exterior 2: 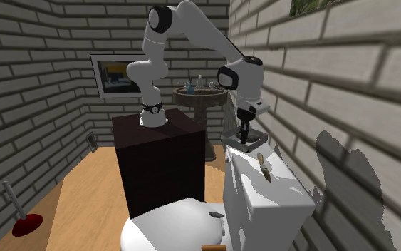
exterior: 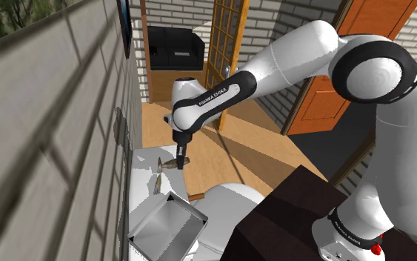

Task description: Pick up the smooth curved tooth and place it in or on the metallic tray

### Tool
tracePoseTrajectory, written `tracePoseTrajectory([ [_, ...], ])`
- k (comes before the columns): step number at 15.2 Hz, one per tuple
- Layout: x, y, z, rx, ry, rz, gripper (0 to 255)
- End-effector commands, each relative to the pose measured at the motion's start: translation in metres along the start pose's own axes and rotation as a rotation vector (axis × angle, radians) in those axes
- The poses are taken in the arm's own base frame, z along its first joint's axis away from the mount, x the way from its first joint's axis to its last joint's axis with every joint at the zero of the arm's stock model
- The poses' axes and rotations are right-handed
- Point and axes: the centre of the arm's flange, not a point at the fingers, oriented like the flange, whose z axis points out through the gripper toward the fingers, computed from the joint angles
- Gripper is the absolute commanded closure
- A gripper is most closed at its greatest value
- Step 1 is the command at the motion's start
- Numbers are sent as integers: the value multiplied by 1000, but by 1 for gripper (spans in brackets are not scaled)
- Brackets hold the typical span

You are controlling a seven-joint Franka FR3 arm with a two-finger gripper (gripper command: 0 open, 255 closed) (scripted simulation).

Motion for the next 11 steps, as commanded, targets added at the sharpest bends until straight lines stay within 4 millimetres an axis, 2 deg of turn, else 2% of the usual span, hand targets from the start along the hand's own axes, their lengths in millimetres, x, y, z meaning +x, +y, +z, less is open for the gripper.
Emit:
tracePoseTrajectory([
  [1, 0, -21, 1, 0, 0, 0, 255],
  [11, -6, -151, 27, 0, 0, 0, 255],
])
